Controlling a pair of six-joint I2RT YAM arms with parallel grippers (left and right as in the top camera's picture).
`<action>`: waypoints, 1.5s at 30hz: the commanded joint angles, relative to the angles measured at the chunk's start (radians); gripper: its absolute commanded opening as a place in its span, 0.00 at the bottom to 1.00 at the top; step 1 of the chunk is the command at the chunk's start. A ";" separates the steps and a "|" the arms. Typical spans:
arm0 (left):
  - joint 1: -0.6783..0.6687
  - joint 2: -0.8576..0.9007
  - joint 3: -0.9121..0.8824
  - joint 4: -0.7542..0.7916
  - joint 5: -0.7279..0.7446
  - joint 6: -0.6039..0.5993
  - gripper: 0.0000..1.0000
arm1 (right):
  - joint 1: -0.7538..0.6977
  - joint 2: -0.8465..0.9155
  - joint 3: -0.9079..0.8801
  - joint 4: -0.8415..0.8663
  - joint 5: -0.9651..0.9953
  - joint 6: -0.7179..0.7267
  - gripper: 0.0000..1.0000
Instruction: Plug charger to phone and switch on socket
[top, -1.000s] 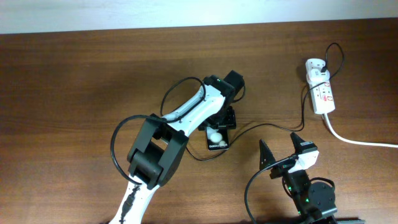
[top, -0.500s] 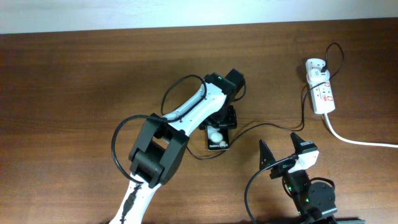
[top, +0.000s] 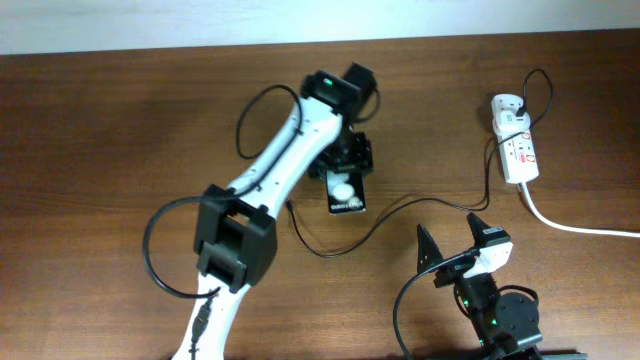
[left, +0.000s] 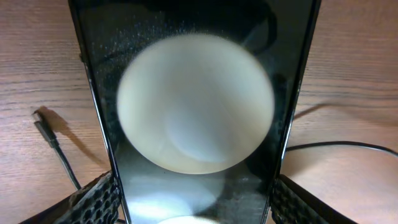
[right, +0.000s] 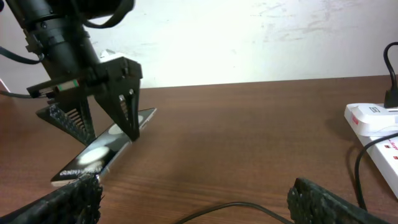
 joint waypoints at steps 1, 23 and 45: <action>0.101 0.004 0.023 -0.017 0.184 0.039 0.00 | -0.006 -0.007 -0.005 -0.007 0.002 -0.010 0.99; 0.189 0.004 0.023 -0.038 0.303 0.060 0.00 | -0.005 -0.008 -0.005 0.053 -0.381 0.216 0.99; 0.189 0.004 0.023 -0.027 0.302 0.060 0.00 | -0.005 -0.006 -0.005 0.030 -0.529 0.694 0.99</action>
